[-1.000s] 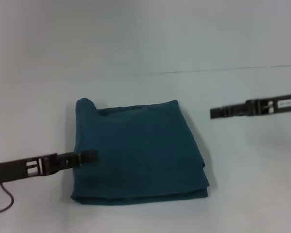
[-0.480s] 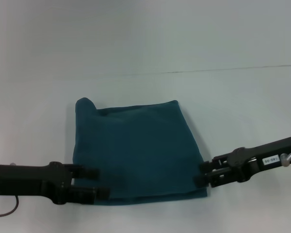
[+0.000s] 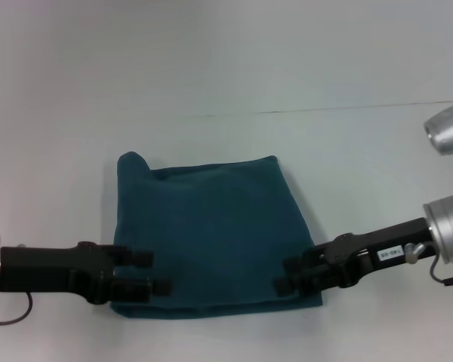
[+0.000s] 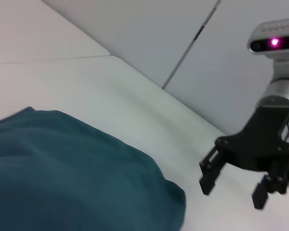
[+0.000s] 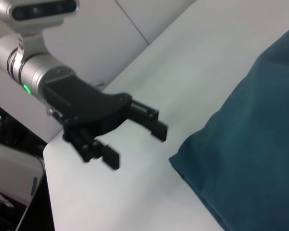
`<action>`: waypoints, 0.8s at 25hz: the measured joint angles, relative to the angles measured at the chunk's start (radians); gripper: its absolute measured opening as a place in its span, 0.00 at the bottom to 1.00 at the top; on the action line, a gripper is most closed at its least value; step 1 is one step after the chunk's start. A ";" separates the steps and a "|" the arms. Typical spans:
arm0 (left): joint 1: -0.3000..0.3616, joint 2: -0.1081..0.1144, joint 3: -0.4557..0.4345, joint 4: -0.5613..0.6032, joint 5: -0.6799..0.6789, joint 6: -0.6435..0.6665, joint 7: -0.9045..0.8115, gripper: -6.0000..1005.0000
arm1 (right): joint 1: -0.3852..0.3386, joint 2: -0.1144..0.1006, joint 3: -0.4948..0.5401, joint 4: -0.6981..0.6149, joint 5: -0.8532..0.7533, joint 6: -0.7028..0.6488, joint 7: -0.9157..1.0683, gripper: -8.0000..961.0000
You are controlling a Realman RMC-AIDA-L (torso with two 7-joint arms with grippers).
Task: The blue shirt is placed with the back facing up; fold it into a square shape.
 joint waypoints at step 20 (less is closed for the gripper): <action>-0.013 -0.023 0.094 0.006 -0.005 -0.105 0.046 0.82 | 0.005 0.007 -0.033 -0.008 0.003 0.012 -0.006 0.75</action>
